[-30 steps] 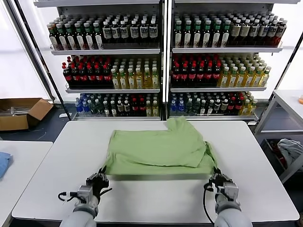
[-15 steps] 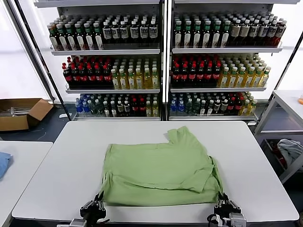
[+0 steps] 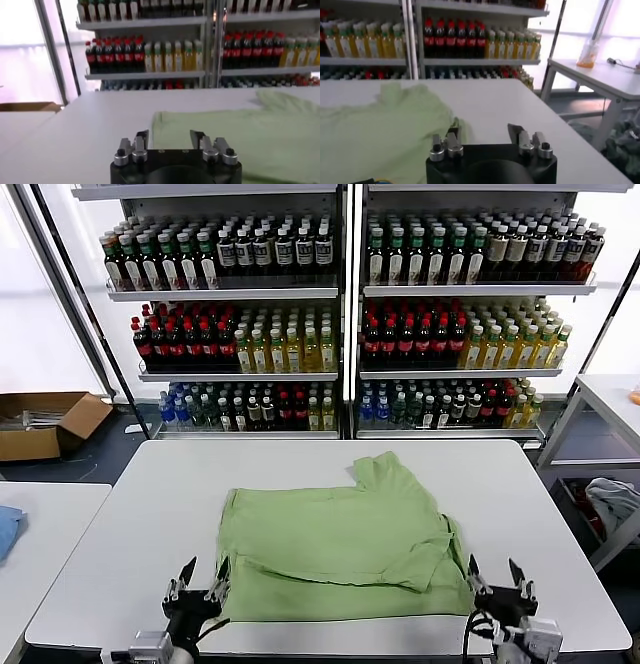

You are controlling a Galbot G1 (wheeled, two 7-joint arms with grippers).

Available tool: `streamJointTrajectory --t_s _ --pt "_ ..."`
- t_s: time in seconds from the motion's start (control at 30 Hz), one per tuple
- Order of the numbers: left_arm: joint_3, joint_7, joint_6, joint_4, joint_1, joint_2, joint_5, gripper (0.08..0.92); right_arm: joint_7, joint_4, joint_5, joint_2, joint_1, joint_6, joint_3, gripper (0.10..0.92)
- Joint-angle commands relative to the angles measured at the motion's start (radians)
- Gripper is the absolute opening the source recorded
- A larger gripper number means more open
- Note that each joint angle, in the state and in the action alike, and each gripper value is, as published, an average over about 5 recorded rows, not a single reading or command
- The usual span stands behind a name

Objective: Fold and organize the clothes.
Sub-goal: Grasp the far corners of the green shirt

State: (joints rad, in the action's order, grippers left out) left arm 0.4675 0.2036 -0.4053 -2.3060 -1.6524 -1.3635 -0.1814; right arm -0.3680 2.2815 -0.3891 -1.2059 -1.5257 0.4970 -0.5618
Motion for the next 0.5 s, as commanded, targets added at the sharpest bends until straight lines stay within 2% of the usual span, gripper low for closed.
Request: streamJointTrajectory --t_s 0.03,0.1,0.17,0.3,0.5 --pt "0.024 -0.122 0.009 0.189 0.324 0.050 -0.073 0.669 0.329 -0.283 -0.123 0.192 0.413 0.030 0.017 0.798" --pt "0.009 -0.144 0.000 0.253 0.376 0.101 -0.100 0.721 0.429 -0.382 -0.130 0.259 0.512 0.050 0.084 0.816" --pt "-0.012 -0.155 -0.015 0.312 0.430 0.147 -0.134 0.775 0.468 -0.463 -0.141 0.299 0.610 0.064 0.162 0.821" --pt "-0.062 -0.154 -0.042 0.432 0.552 0.199 -0.192 0.818 0.377 -0.592 -0.188 0.284 0.767 0.078 0.286 0.823" --pt "-0.144 -0.141 -0.062 0.636 0.733 0.213 -0.228 0.823 0.277 -0.805 -0.188 0.168 0.957 0.075 0.403 0.823"
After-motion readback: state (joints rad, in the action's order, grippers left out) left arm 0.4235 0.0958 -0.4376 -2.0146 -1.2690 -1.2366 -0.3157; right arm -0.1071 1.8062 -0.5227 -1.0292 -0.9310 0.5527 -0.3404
